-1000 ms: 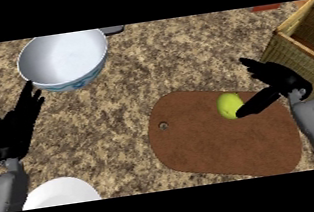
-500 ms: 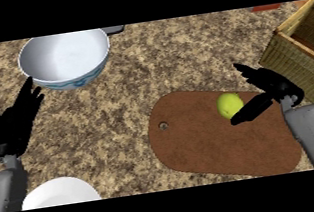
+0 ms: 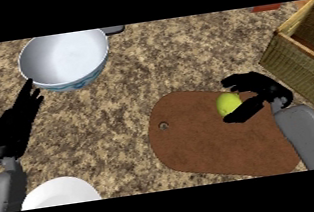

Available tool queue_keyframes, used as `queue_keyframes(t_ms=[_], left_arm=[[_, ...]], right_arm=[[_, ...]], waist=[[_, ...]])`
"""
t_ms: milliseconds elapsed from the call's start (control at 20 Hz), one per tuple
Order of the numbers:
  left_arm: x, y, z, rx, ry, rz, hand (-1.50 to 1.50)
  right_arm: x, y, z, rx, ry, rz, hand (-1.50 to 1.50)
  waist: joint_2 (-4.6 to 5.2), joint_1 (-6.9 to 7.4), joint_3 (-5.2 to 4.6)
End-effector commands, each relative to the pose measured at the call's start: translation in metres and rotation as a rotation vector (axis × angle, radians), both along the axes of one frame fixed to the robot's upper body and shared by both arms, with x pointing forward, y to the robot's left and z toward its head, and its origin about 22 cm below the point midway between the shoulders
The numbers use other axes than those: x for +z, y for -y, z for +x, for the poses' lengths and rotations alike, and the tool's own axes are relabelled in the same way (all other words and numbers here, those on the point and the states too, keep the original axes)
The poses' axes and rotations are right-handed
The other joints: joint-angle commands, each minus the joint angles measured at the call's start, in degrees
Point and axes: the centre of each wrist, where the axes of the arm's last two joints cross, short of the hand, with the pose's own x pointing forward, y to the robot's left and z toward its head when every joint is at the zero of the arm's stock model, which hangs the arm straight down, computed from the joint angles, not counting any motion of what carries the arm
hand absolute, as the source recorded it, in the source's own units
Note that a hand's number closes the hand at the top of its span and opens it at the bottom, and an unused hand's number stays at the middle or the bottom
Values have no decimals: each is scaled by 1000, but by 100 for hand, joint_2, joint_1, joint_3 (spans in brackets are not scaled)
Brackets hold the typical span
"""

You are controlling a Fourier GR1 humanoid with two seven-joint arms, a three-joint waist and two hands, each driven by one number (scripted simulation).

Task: Pick the pear from the cutting board and place it in the basket

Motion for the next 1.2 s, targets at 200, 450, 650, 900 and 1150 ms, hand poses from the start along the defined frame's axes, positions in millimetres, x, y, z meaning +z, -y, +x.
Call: queue_keyframes(t_ms=[200,450,650,900,1150], left_arm=[[6,15,5,-27,-22,-20,0],[0,18,4,-27,6,16,0],[-1,9,8,-41,-4,-2,0],[3,17,15,-43,13,-13,0],[1,23,15,-67,16,-4,0]], right_arm=[[-8,-9,10,66,-6,-29,150],[12,-89,16,-44,114,-133,150],[62,-151,30,-275,310,-301,150],[68,-200,39,-370,304,-406,150],[100,-221,36,-465,491,-183,150]], waist=[[15,9,7],[7,38,3],[12,185,-25],[67,310,0],[56,375,2]])
